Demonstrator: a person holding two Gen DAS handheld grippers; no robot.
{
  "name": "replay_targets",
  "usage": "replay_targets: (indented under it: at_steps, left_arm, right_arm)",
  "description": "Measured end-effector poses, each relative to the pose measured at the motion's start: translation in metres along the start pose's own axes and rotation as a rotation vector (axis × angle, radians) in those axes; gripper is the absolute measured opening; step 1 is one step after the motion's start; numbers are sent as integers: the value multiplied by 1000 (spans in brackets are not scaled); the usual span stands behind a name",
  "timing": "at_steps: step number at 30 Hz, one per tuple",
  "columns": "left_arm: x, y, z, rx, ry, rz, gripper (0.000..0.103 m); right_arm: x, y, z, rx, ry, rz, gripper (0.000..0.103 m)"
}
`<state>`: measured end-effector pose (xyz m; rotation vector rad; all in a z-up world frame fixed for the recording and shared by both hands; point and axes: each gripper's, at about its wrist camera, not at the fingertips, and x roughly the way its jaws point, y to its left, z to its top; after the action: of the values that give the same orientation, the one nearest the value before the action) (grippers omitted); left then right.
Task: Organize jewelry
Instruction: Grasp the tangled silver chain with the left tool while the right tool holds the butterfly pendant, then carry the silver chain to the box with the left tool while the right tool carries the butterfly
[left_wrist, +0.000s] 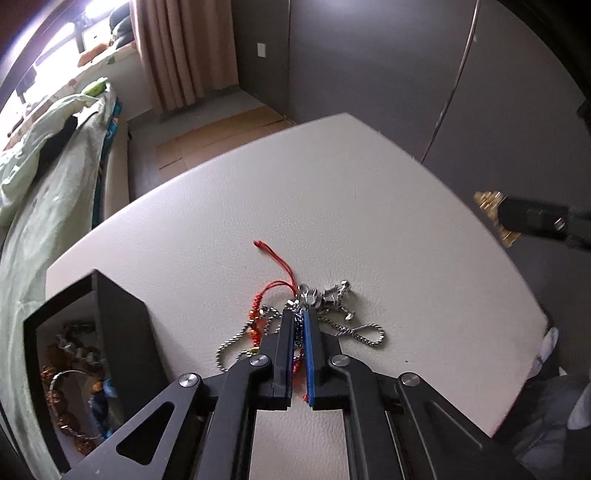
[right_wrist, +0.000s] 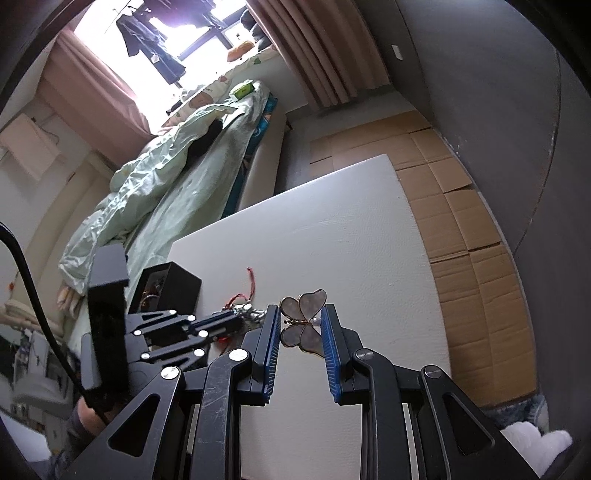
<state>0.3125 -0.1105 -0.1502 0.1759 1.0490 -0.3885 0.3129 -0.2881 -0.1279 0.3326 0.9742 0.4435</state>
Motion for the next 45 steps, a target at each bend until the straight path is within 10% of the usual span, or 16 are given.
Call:
replay_targets:
  at_steps: [18, 45]
  left_arm:
    - [-129, 29, 27, -116, -269, -54, 5]
    - [-322, 44, 80, 25, -562, 216, 5]
  right_arm:
    - [-5, 24, 9, -3, -44, 41, 23]
    - [-3, 110, 27, 3, -150, 244, 24]
